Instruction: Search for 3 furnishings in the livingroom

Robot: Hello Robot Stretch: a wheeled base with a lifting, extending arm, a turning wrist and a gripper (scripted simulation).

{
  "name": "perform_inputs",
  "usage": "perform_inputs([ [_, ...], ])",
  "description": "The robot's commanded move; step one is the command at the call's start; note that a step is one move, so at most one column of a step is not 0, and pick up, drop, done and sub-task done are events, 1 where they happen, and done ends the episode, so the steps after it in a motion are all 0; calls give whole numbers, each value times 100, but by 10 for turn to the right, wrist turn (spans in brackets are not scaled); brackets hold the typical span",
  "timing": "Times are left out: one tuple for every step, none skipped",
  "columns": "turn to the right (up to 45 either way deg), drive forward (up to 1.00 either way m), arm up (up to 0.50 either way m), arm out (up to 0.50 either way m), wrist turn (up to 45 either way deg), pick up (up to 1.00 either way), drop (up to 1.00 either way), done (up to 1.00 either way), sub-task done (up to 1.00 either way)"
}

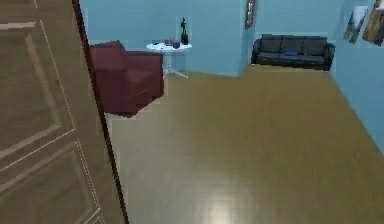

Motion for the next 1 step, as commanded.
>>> perform_inputs([
  [0, 100, 0, 0, 0, 0, 0, 0, 0],
])
